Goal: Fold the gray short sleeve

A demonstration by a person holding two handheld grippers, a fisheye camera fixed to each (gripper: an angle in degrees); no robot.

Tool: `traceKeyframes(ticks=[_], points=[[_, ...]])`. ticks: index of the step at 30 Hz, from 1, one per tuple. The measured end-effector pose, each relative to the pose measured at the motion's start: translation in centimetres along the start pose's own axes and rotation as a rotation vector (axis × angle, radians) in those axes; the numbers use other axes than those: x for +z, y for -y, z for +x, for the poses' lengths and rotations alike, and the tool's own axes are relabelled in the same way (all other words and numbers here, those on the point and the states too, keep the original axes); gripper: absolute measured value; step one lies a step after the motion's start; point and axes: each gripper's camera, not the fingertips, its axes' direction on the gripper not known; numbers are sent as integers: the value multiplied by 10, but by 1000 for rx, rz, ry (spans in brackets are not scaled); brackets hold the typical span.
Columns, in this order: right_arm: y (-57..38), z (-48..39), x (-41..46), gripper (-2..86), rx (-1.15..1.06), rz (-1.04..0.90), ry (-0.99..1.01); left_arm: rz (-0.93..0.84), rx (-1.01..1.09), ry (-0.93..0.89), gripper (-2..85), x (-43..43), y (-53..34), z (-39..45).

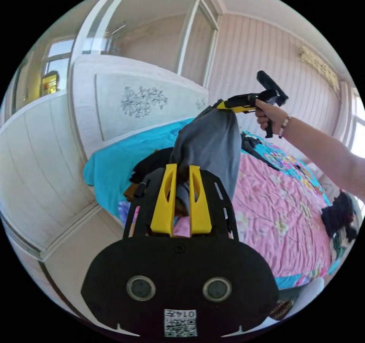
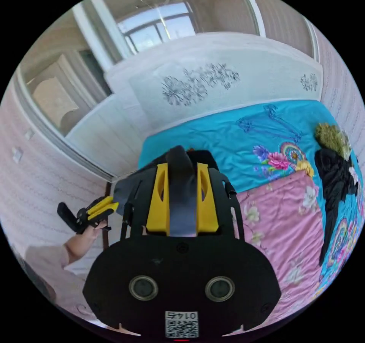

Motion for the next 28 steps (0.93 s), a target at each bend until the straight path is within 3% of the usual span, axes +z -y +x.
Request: traceKeyframes(ticks=[2, 6, 10, 13, 18, 21, 23, 28], points=[[38, 20, 59, 145, 106, -176, -53, -46, -103, 126, 55, 31, -5, -43], [2, 39, 77, 162, 67, -209, 144, -51, -123, 152, 43, 28, -46, -54], [-138, 56, 27, 139, 21, -199, 196, -53, -29, 35, 8, -9, -117, -14], [-273, 60, -49, 122, 150, -201, 136, -44, 120, -34, -6, -47, -162, 42], [-454, -4, -226, 97, 376, -141, -184, 8, 402, -193, 1, -100, -211, 163], [-527, -65, -334, 60, 495, -39, -503, 91, 532, -358, 36, -134, -235, 251], [-575, -106, -402, 21, 575, 88, -747, 137, 578, -492, 54, -160, -255, 319], [-656, -169, -499, 28, 778, 400, -1127, 142, 623, -716, 81, -208, -313, 439]])
